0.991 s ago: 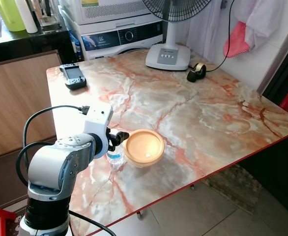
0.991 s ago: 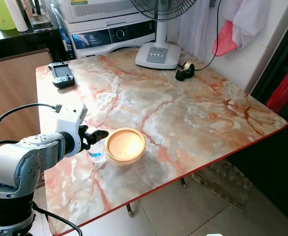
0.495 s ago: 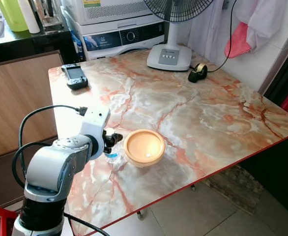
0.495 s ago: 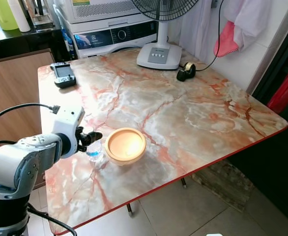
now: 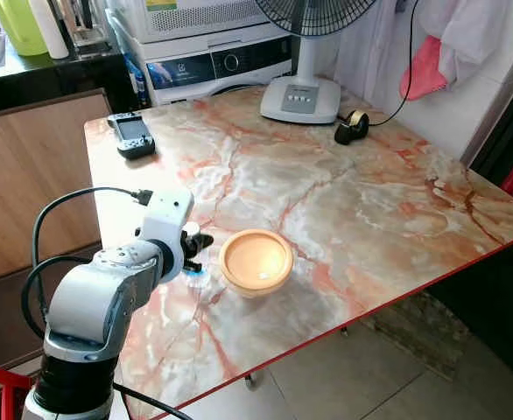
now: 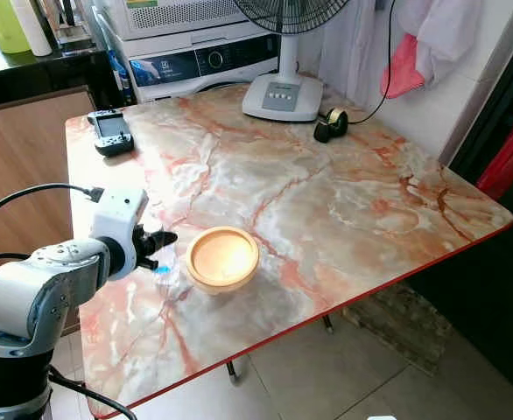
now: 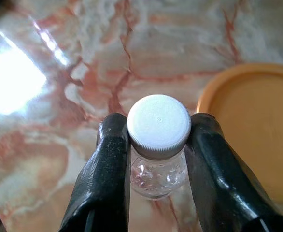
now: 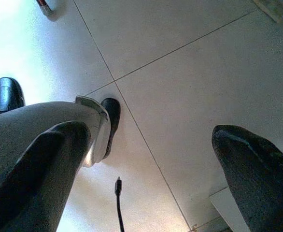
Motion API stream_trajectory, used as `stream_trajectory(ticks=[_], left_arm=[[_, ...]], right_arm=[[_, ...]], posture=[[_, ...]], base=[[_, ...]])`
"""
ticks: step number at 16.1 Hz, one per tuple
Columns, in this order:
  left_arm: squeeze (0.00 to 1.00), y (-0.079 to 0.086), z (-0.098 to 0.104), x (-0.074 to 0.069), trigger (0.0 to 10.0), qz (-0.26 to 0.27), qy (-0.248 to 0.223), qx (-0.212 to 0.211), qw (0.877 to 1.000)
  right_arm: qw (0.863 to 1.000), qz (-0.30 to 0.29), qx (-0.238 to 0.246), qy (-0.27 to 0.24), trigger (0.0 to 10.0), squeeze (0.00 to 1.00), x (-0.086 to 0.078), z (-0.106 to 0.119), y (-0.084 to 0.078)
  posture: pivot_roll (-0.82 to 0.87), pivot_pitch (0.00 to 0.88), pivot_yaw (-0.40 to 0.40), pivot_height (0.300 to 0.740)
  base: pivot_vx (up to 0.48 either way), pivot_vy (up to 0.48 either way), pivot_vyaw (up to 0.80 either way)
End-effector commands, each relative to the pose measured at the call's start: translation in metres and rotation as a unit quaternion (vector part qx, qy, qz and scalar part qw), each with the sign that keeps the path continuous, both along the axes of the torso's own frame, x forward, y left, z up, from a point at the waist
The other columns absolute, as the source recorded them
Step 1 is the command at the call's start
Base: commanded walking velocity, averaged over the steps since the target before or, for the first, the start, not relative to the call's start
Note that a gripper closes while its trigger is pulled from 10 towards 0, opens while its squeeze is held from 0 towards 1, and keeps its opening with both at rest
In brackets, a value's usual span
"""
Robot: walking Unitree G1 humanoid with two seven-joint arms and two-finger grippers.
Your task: Restocking fridge
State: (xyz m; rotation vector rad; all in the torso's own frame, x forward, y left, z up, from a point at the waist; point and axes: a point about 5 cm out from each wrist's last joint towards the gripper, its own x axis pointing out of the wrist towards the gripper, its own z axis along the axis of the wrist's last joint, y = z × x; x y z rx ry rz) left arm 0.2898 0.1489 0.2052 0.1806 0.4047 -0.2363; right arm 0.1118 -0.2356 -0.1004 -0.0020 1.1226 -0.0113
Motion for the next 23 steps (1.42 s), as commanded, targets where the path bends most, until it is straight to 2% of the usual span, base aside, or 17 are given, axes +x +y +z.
stream_trajectory(ticks=[1, 3, 5, 6, 7, 9, 10, 11, 12, 14, 16, 17, 21, 23], left_arm=[[0.0, 0.002, 0.005, 0.002, 0.0, 0.006, -0.027, 0.011, 1.0], [0.0, 0.004, 0.009, 0.004, 0.0, 0.005, -0.06, 0.038, 0.997], [0.0, 0.012, 0.012, 0.006, 0.0, 0.035, -0.126, 0.085, 0.988], [0.0, 0.016, 0.011, 0.005, 1.6, 0.05, -0.142, 0.091, 0.984], [0.0, 0.02, 0.01, 0.003, 10.0, 0.064, -0.154, 0.095, 0.981], [0.0, 0.021, 0.009, 0.001, 10.0, 0.066, -0.178, 0.111, 0.975], [0.0, 0.021, 0.008, 0.0, 10.0, 0.07, -0.19, 0.105, 0.974], [0.0, 0.021, 0.008, -0.006, 10.0, 0.072, -0.251, 0.119, 0.958], [0.0, 0.021, 0.008, -0.009, 10.0, 0.078, -0.265, 0.132, 0.952], [0.0, 0.032, 0.008, -0.018, 10.0, 0.113, -0.308, 0.182, 0.927], [0.0, 0.041, 0.002, -0.018, 10.0, 0.13, -0.294, 0.19, 0.928], [0.0, 0.043, 0.001, -0.018, 10.0, 0.136, -0.299, 0.197, 0.923], [0.0, 0.038, 0.002, -0.018, 10.0, 0.132, -0.32, 0.191, 0.919], [0.0, 0.038, 0.0, -0.017, 10.0, 0.13, -0.315, 0.191, 0.921]], right_arm=[[1.0, 0.0, -0.002, 0.003, 10.0, 0.0, -0.001, 0.0, -0.002], [1.0, 0.0, -0.002, 0.003, 10.0, 0.0, -0.001, 0.0, -0.002], [1.0, -0.001, -0.002, 0.003, 10.0, 0.0, -0.002, 0.0, -0.001], [1.0, -0.001, -0.002, 0.004, 10.0, 0.0, -0.002, 0.0, -0.001], [1.0, -0.001, -0.002, 0.004, 10.0, 0.0, -0.003, 0.0, -0.002], [1.0, -0.001, -0.002, 0.006, 10.0, 0.0, -0.004, -0.001, -0.001], [1.0, -0.001, -0.001, 0.006, 10.0, 0.0, -0.004, -0.001, -0.001], [1.0, -0.002, 0.0, 0.007, 10.0, 0.0, -0.005, -0.001, -0.001], [1.0, -0.003, 0.0, 0.007, 10.0, 0.0, -0.005, -0.001, -0.001], [1.0, -0.005, -0.001, 0.008, 10.0, 0.0, -0.006, -0.001, -0.002], [1.0, -0.004, -0.002, 0.01, 10.0, 0.0, -0.007, -0.002, -0.002], [1.0, -0.004, -0.001, 0.01, 10.0, 0.0, -0.008, -0.002, -0.002], [1.0, -0.009, 0.001, 0.009, 10.0, 0.0, -0.008, -0.002, -0.001], [1.0, -0.009, 0.0, 0.01, 10.0, 0.0, -0.008, -0.002, -0.001]], posture=[[0.03, 0.035, -0.007, 0.74], [0.03, 0.035, -0.007, 0.74], [0.03, 0.035, -0.006, 0.74], [0.03, 0.038, -0.006, 0.74], [0.03, 0.039, -0.006, 0.74], [0.03, 0.041, -0.006, 0.74], [0.03, 0.043, -0.004, 0.74], [0.02, 0.046, -0.003, 0.74], [0.02, 0.047, -0.004, 0.74], [0.01, 0.052, -0.01, 0.74], [0.02, 0.054, -0.01, 0.74], [0.01, 0.053, -0.009, 0.74], [0.01, 0.053, -0.004, 0.74], [0.01, 0.047, -0.001, 0.74]], base=[[0.0, 0.0, 0.0], [0.0, 0.0, 0.0], [0.0, 0.0, 0.0], [0.0, 0.0, 0.0], [0.0, 0.0, 0.0], [0.0, 0.0, 0.0], [0.0, 0.0, 0.0], [0.0, 0.0, 0.0], [0.0, 0.0, 0.0], [0.0, 0.0, 0.0], [0.0, 0.0, 0.0], [-0.3, 0.0, 0.0], [-0.347, 0.0, 0.0], [-0.345, 0.0, 0.0]])
